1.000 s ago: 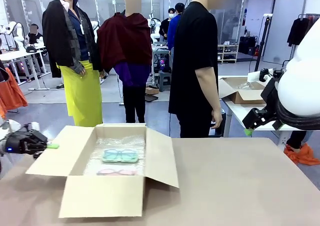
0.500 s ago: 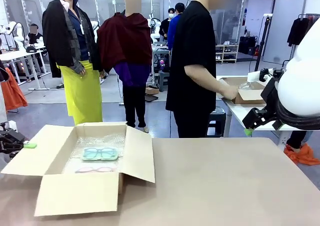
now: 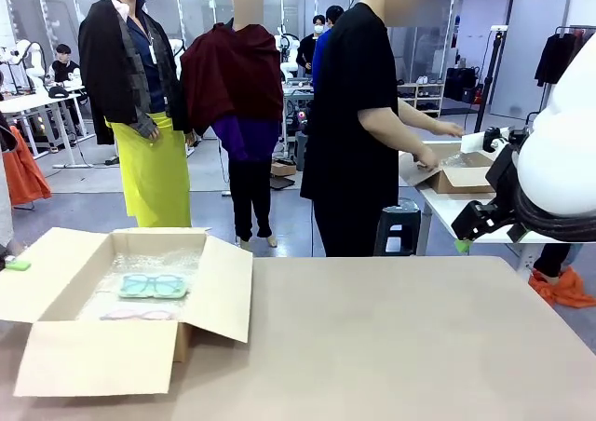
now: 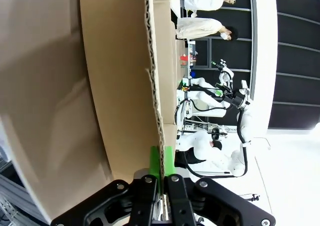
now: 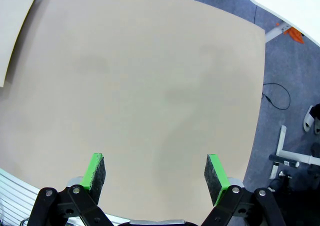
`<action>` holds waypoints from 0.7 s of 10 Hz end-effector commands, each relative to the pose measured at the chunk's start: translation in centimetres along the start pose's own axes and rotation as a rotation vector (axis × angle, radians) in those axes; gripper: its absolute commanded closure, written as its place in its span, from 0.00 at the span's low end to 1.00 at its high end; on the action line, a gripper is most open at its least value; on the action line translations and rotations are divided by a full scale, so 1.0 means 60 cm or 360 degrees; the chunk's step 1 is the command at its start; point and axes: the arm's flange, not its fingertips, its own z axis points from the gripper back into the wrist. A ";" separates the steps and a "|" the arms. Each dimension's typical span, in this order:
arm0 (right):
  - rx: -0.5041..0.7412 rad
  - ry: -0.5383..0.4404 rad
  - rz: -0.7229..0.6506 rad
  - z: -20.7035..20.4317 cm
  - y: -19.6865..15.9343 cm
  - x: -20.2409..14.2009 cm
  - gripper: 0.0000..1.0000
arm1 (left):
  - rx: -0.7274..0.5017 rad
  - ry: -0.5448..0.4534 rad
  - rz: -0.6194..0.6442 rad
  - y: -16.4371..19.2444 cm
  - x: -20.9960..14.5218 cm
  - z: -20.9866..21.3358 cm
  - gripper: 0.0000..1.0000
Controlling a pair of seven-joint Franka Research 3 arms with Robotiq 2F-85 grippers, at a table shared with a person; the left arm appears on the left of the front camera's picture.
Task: Pack the glasses set securely to prepare it for shipping.
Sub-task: Position the Package Box on the left side of the table.
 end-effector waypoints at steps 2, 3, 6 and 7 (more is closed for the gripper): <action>-0.0008 -0.0006 0.0009 0.001 0.001 0.003 0.00 | 0.0035 0.0084 0.0038 -0.005 0.000 0.069 0.97; -0.0008 -0.0006 0.0009 0.001 0.001 0.003 0.00 | 0.0072 0.0093 0.0029 -0.003 0.000 0.079 0.97; -0.0008 -0.0006 0.0009 0.001 0.001 0.003 0.00 | 0.0123 0.0062 -0.0016 0.007 0.000 0.077 0.68; -0.0008 -0.0006 0.0009 0.001 0.001 0.003 0.00 | 0.0098 0.0045 -0.0046 0.002 -0.003 0.080 0.50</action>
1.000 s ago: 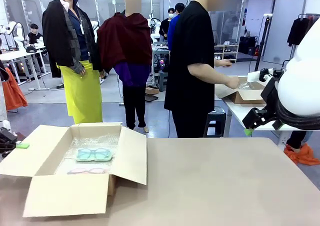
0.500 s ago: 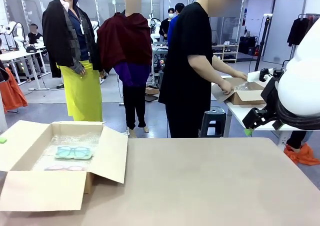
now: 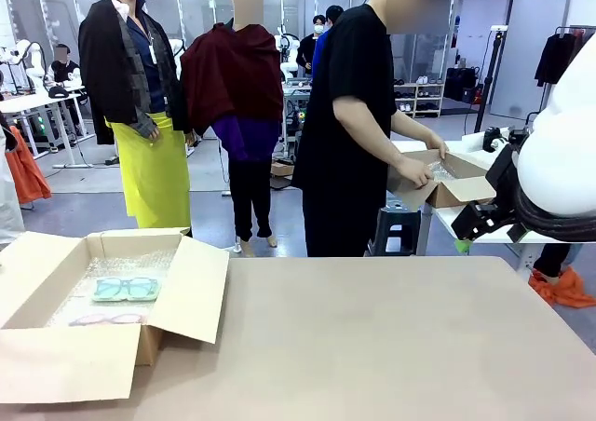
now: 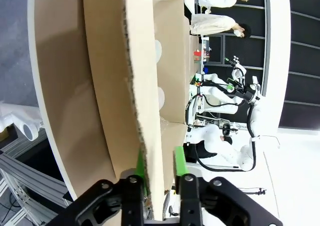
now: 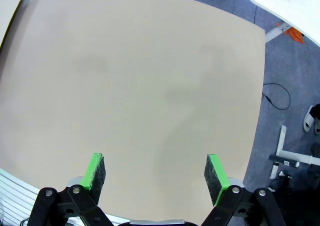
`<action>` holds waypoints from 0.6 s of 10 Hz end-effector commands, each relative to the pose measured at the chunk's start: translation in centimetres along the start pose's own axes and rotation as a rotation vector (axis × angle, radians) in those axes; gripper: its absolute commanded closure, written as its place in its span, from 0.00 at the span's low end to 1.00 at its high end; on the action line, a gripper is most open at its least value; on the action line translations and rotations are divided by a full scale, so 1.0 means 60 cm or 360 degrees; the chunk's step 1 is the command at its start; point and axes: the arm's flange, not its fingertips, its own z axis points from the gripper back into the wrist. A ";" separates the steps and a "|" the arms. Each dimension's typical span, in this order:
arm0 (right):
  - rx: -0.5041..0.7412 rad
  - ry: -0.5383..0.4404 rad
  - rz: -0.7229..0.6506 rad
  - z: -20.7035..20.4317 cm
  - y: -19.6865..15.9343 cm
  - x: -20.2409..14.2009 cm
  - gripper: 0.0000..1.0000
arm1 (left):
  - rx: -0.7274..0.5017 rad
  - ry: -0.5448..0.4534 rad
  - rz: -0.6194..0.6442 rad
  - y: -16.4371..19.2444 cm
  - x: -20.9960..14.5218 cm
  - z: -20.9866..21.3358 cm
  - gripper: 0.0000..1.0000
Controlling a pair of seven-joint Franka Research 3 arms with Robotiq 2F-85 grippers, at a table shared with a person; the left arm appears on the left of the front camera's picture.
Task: Pack the glasses set securely to prepare it for shipping.
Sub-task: Position the Package Box on the left side of the table.
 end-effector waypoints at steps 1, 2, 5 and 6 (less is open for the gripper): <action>-0.0008 -0.0006 0.0009 0.001 0.001 0.003 0.00 | -0.0003 -0.0024 -0.0057 -0.010 -0.010 0.013 0.37; -0.0008 -0.0006 0.0009 0.001 0.001 0.003 0.00 | 0.0019 -0.0055 -0.0064 -0.015 -0.015 0.016 0.19; -0.0008 -0.0006 0.0009 0.001 0.001 0.003 0.00 | 0.0144 -0.0225 -0.0154 -0.072 -0.062 0.059 0.00; -0.0008 -0.0006 0.0009 0.001 0.001 0.003 0.00 | 0.0174 -0.0270 -0.0200 -0.095 -0.078 0.068 0.00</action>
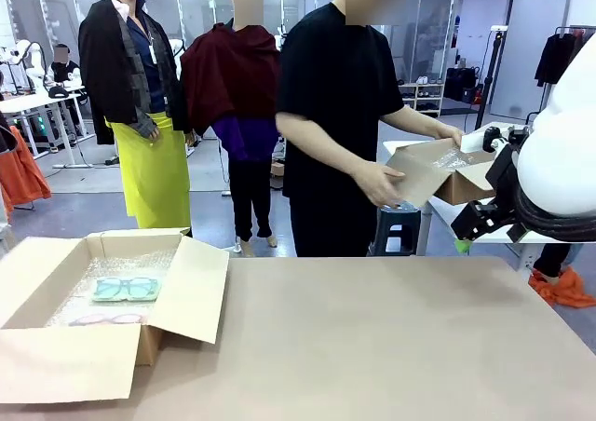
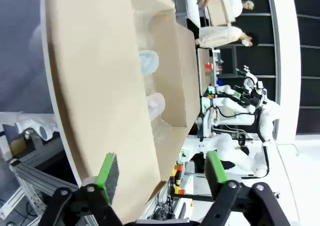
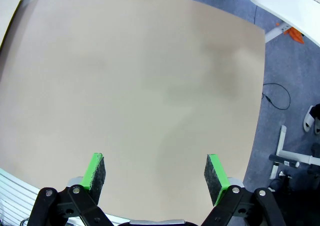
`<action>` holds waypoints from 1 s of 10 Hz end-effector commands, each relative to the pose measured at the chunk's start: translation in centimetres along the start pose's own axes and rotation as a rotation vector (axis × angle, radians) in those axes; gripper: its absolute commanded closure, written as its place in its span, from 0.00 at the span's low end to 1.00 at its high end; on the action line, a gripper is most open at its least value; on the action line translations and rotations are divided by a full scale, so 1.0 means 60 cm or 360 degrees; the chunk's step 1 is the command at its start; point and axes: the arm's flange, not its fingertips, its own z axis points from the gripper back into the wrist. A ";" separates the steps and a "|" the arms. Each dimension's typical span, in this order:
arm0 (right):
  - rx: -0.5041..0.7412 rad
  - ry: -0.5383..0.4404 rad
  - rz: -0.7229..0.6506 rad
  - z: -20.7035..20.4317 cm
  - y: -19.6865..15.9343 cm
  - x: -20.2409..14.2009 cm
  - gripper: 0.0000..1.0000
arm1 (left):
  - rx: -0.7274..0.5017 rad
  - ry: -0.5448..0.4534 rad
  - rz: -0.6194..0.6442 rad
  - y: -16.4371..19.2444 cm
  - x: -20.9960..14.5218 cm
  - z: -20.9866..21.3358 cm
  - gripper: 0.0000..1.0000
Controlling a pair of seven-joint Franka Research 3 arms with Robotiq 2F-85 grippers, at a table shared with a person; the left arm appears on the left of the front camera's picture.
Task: Pack the glasses set securely to prepare it for shipping.
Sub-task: Position the Package Box on the left side of the table.
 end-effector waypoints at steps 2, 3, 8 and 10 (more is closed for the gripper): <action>-0.0008 -0.0006 0.0009 0.001 0.001 0.003 0.00 | 0.0061 -0.0180 -0.0147 -0.058 -0.052 -0.006 0.00; -0.0008 -0.0006 0.0009 0.001 0.001 0.003 0.00 | 0.0030 -0.0165 -0.0140 -0.061 -0.057 -0.014 0.00; -0.0008 -0.0006 0.0009 0.001 0.001 0.003 0.00 | 0.0048 -0.0091 -0.0084 -0.051 -0.023 0.028 0.00; -0.0008 -0.0006 0.0009 0.001 0.001 0.003 0.00 | 0.0048 -0.0091 -0.0084 -0.051 -0.023 0.028 0.00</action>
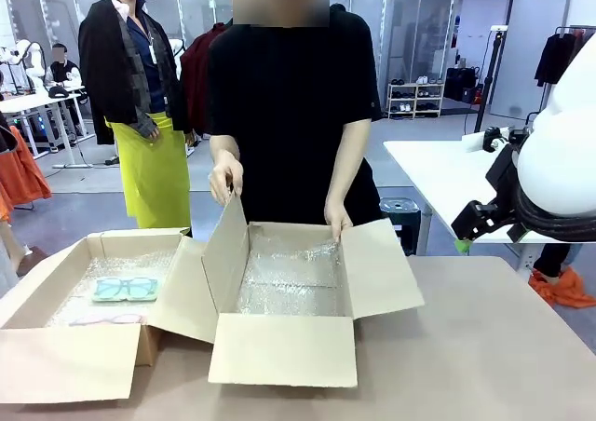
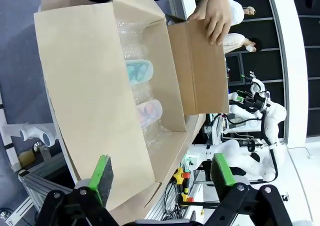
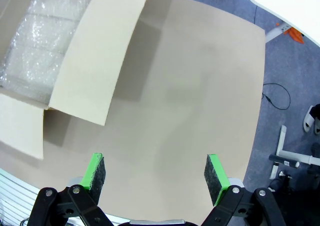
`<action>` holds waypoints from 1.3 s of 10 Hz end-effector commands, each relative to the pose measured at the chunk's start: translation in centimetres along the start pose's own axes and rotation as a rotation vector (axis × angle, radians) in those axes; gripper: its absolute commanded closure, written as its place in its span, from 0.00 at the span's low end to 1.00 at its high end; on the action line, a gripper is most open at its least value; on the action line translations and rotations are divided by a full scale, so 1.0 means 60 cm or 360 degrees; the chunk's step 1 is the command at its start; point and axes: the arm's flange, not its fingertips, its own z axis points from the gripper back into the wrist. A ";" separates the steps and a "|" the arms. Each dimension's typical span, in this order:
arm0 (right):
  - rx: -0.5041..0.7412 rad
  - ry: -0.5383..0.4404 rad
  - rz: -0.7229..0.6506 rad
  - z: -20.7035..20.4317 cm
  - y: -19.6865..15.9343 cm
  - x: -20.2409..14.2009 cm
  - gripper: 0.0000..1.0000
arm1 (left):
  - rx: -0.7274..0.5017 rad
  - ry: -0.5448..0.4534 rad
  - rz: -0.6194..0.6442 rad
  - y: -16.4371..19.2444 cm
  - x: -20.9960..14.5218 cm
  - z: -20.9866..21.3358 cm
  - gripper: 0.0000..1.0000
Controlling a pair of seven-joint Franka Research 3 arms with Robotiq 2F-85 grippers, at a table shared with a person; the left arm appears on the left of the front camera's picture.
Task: Pack the glasses set securely to prepare it for shipping.
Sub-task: Position the Package Box on the left side of the table.
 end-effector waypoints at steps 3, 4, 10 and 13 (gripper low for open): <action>-0.0008 -0.0006 0.0009 0.001 0.001 0.003 0.00 | 0.0001 0.0008 0.0015 -0.004 -0.001 0.008 0.00; -0.0008 -0.0006 0.0009 0.001 0.001 0.003 0.00 | 0.0002 0.0000 -0.0002 -0.001 0.001 0.001 0.02; -0.0008 -0.0006 0.0009 0.001 0.001 0.003 0.00 | 0.0370 0.0585 -0.1199 -0.483 0.046 -0.170 0.00; -0.0008 -0.0006 0.0009 0.001 0.001 0.003 0.00 | 0.0896 0.0947 -0.1641 -0.621 -0.030 -0.328 0.00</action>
